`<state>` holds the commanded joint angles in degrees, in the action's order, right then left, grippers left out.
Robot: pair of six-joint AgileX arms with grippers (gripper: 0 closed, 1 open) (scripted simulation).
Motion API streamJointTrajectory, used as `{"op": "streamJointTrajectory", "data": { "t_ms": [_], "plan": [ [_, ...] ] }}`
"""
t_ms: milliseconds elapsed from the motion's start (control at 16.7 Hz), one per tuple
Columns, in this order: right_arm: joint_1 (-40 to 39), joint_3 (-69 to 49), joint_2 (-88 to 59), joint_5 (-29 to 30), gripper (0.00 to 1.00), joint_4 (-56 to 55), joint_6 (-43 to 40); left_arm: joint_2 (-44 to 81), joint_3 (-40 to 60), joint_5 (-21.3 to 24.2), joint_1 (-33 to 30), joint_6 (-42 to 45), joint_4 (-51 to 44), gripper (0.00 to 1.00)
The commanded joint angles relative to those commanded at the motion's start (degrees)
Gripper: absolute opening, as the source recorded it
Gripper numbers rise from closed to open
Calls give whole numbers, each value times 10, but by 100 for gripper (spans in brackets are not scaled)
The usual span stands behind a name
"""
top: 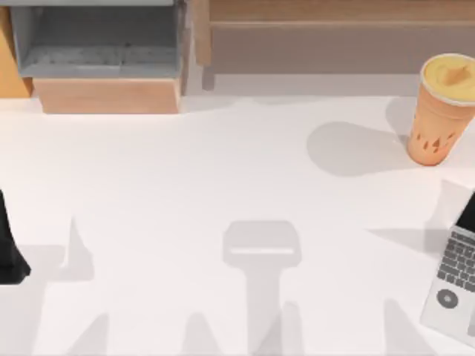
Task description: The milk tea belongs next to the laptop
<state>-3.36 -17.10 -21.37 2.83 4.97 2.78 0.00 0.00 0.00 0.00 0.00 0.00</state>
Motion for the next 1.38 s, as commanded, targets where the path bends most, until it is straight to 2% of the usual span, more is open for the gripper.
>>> {"op": "streamJointTrajectory", "data": {
  "t_ms": [360,780,1020,1380],
  "plan": [
    [-29,-162,-318,23,100,42,22,0,0,0,0,0,0,100],
    [-64,-343,-595,51,100,94,50,0,0,0,0,0,0,100],
    [-74,-400,-664,60,100,109,58,0,0,0,0,0,0,100],
    [-71,-400,-665,59,100,107,57,0,0,0,0,0,0,100]
  ]
}}
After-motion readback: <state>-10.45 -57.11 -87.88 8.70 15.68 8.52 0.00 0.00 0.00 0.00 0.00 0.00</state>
